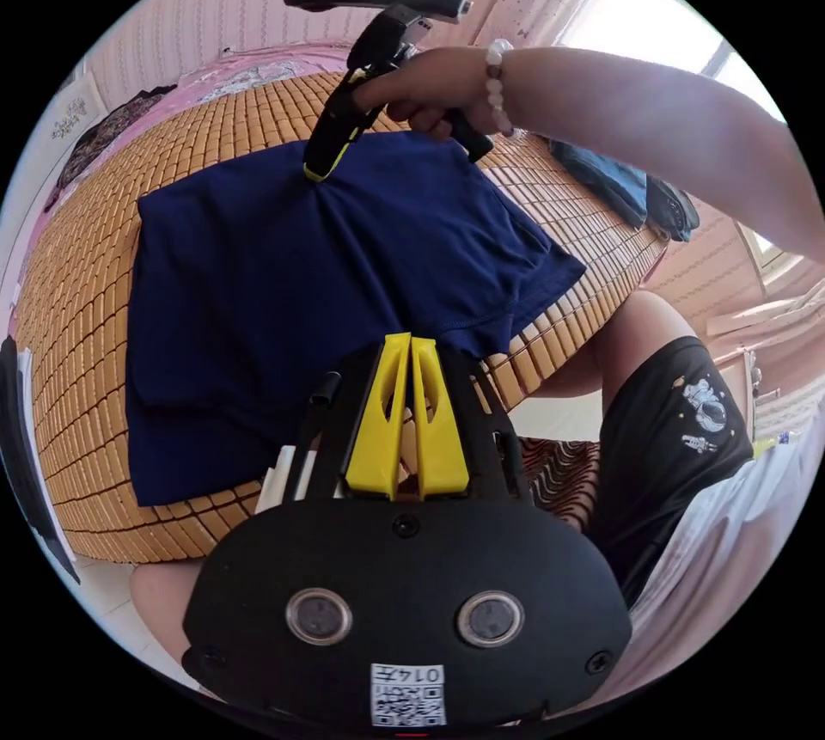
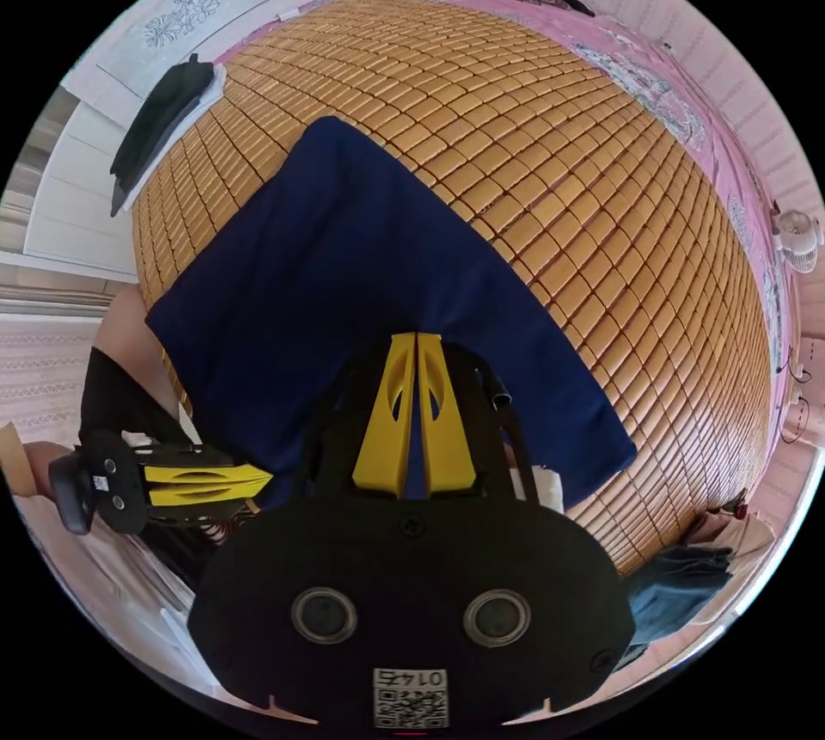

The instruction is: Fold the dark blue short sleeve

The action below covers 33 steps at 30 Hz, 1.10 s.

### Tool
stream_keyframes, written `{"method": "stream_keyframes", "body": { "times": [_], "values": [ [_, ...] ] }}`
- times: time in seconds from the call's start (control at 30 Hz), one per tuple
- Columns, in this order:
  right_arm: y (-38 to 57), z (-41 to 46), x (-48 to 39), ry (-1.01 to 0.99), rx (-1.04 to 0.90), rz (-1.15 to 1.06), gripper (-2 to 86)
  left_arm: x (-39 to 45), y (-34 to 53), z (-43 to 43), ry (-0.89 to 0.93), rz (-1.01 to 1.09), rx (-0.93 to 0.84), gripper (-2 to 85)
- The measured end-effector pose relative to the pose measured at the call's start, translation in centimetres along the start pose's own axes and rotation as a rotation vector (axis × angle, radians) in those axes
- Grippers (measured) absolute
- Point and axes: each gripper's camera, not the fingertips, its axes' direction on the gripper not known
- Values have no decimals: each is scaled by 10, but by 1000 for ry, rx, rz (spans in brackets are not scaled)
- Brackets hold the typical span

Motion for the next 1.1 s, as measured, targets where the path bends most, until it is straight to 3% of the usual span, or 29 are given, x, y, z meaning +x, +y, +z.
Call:
{"method": "stream_keyframes", "body": {
  "times": [0.2, 0.4, 0.67, 0.9, 1.1],
  "values": [
    [-27, -10, 10, 59, -5, -20, -6, 13, 22, 14, -29, 42, 27, -10],
    [-64, 1, 21, -8, -195, -83, -8, 10, 39, 27, 30, 18, 33, -10],
    [-67, 10, 34, 89, -190, -51, -9, 3, 67, 38, 120, 39, 55, -10],
    [82, -47, 72, -151, 259, 234, -7, 1, 81, 11, 251, 62, 295, -4],
    [231, -25, 73, -87, 138, 457, 23, 29, 73, 26, 250, 141, 315, 102]
  ]
}}
